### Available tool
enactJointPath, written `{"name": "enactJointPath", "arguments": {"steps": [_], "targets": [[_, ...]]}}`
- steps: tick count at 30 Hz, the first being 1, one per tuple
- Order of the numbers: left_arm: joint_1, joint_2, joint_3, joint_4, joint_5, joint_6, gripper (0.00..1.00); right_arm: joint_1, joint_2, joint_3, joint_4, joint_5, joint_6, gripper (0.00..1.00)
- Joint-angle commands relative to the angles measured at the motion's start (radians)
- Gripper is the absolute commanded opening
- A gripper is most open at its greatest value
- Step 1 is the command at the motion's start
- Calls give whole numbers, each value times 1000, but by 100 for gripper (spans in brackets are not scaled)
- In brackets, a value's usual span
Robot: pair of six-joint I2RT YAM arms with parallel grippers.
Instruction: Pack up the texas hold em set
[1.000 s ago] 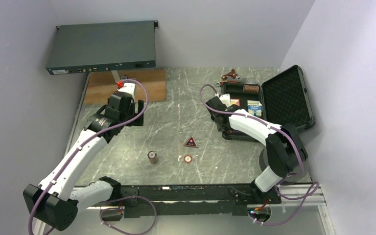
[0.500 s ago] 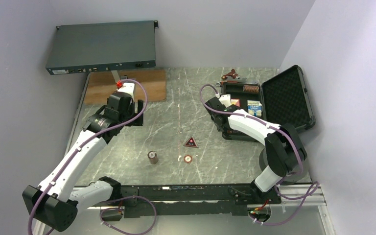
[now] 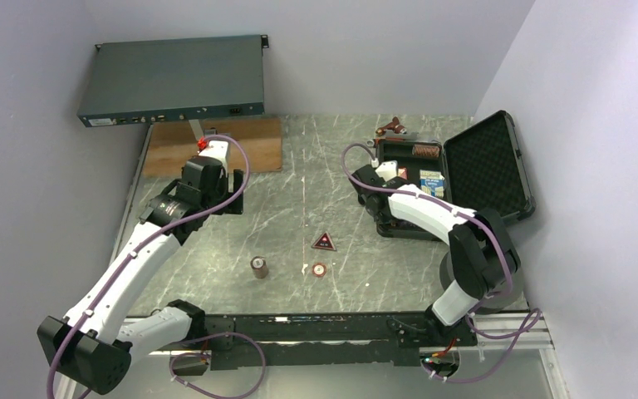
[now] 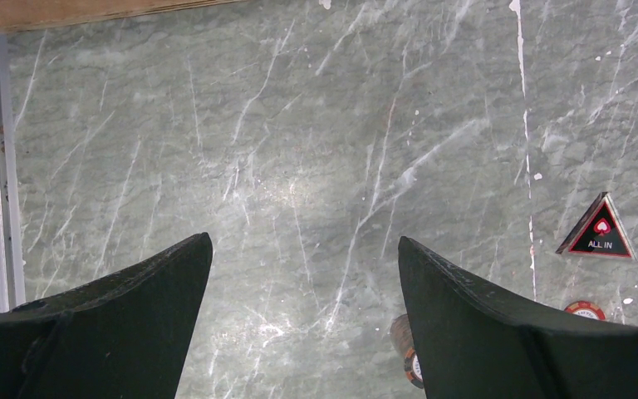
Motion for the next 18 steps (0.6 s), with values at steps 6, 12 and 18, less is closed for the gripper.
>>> {"name": "enactJointPath", "arguments": {"steps": [6, 12, 18], "targets": [[4, -27, -5, 29, 11, 14, 88, -26, -77, 15, -89, 88, 6, 39], [4, -25, -5, 30, 15, 15, 88, -47, -111, 4, -80, 60, 12, 44], [4, -25, -6, 31, 16, 14, 88, -47, -197, 15, -16, -49, -21, 51]]}}
